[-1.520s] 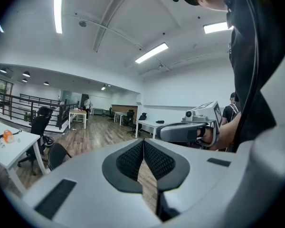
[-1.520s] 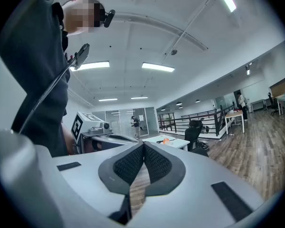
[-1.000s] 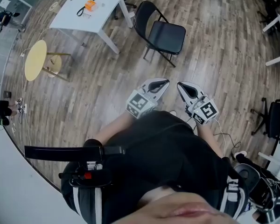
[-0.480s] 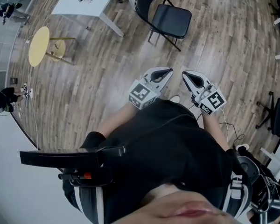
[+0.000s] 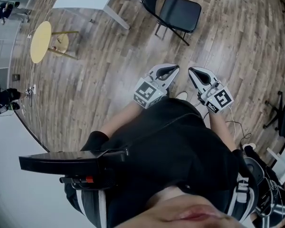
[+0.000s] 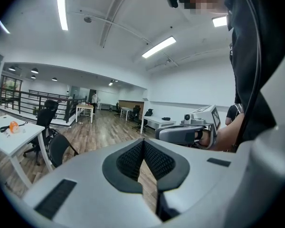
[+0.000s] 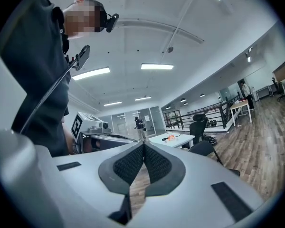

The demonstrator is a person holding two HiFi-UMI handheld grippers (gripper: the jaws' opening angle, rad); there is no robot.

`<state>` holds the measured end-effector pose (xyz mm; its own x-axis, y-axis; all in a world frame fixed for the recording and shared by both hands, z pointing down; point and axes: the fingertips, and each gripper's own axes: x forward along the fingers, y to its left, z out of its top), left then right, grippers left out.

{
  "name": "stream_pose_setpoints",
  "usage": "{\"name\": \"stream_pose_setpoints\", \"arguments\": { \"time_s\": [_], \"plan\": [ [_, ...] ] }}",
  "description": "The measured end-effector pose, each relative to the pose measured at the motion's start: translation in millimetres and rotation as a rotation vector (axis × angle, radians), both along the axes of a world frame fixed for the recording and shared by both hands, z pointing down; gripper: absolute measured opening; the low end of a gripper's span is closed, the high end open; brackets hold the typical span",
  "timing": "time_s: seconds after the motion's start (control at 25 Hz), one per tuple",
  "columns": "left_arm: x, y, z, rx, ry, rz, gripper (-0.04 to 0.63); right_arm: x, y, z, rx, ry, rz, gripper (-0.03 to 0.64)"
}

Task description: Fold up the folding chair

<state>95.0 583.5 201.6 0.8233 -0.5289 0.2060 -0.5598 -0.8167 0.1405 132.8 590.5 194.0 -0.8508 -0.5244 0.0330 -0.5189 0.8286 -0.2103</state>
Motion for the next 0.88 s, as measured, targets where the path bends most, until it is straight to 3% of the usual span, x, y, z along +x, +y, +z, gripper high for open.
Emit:
{"name": "stream_pose_setpoints", "arguments": {
  "time_s": [0.88],
  "plan": [
    [-122.7, -149.1, 3.2, 0.068, 0.023, 0.115, 0.005, -127.5, -145.8, -0.8, -0.049, 0.059, 0.138, 0.010]
  ]
}}
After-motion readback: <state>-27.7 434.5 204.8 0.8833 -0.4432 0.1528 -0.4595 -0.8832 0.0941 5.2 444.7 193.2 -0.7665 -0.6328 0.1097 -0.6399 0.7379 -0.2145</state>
